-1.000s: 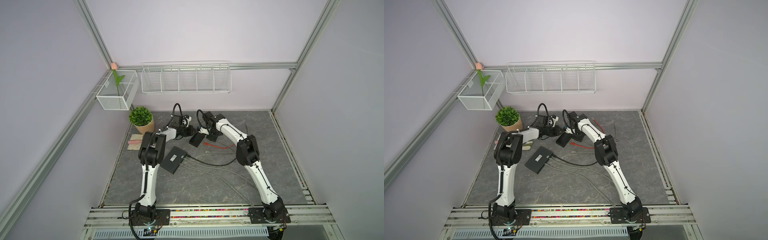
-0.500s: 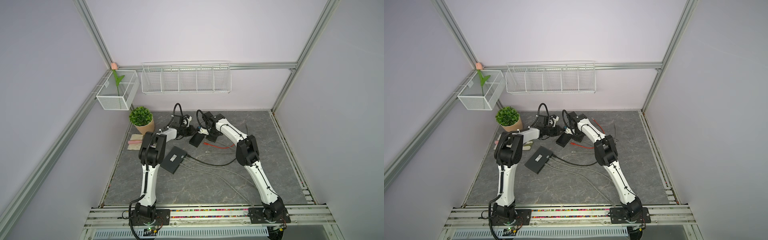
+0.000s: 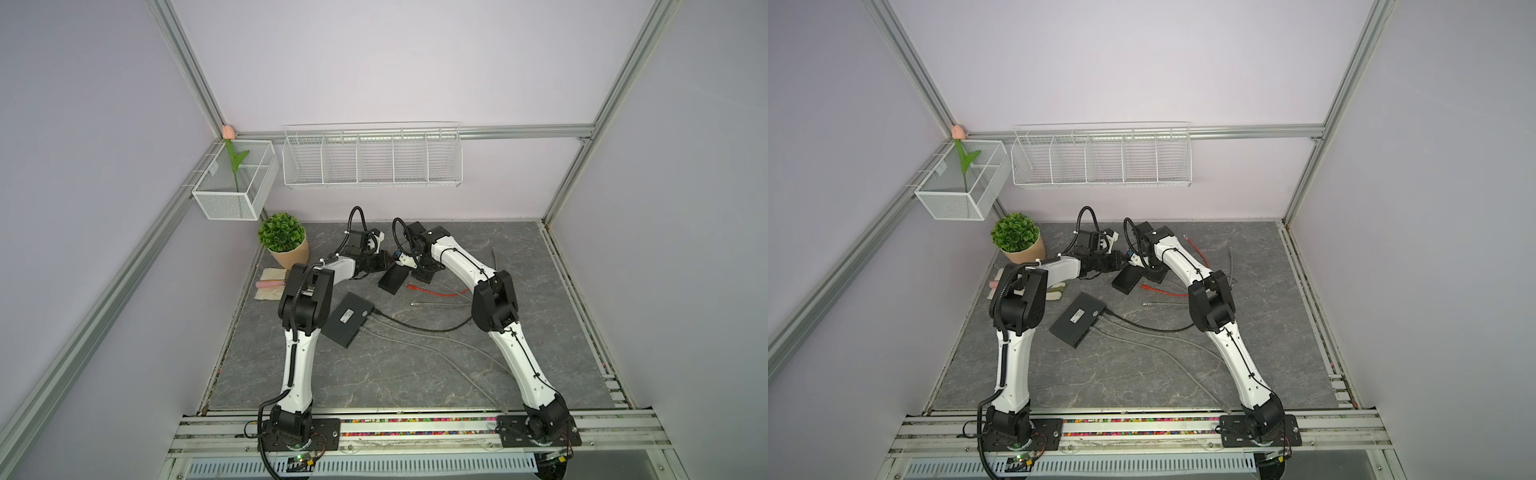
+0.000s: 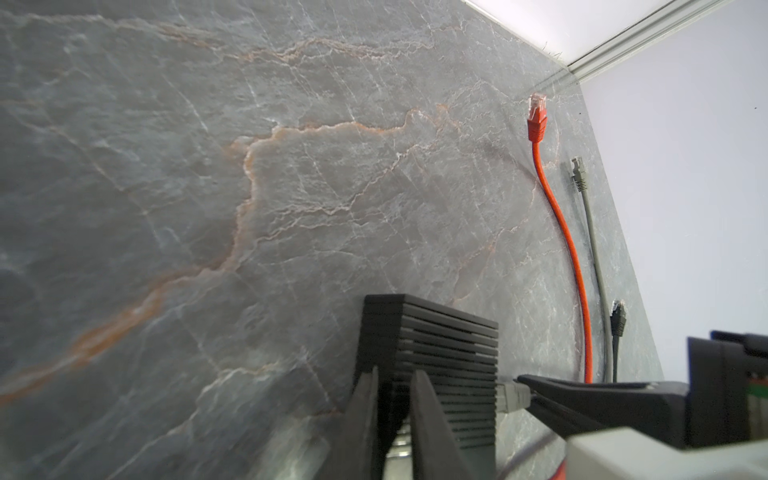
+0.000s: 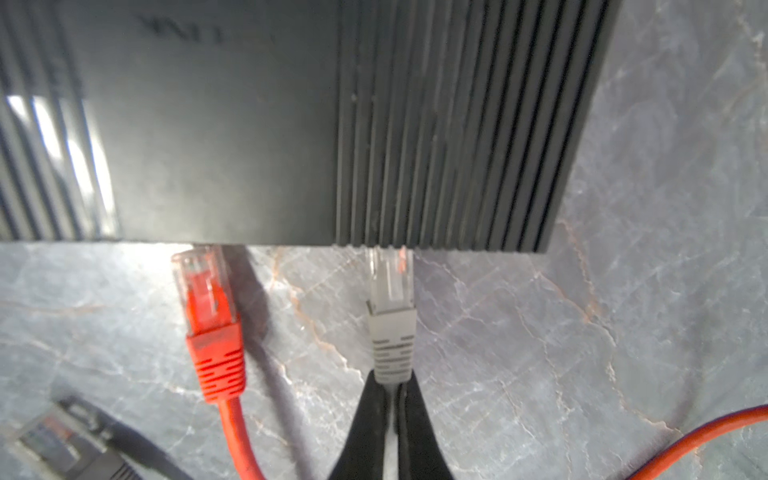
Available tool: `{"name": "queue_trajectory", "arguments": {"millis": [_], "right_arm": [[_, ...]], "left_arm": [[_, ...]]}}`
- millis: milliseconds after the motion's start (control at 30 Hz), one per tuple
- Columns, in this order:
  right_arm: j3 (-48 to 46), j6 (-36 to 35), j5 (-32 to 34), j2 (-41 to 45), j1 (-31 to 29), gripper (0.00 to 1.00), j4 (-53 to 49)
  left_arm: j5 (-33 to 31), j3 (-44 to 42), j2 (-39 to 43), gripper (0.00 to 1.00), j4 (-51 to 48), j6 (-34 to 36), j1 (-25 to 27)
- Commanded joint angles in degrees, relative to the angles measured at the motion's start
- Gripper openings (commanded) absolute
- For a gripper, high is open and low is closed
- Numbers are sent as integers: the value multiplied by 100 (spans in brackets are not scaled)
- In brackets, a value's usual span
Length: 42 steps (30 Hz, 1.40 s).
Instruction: Insert the plug into the switch port
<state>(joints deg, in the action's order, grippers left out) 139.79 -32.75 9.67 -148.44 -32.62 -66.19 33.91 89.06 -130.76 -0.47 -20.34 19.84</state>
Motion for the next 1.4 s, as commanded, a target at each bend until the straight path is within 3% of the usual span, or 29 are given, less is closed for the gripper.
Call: {"name": "queue_trajectory", "arguments": {"millis": [0,767,1367], "right_arm": [[180,181,-163,48,-29,7,476],[5,611,-337,-158,-241,7,857],[287,306,-728,-220,-201,6,1495]], "left_arm": [[175,-167,-37,17,-157,30,193],[208,-213,-104,16,-29,-69,323],[379,50,-334,11,-385,190,507]]}}
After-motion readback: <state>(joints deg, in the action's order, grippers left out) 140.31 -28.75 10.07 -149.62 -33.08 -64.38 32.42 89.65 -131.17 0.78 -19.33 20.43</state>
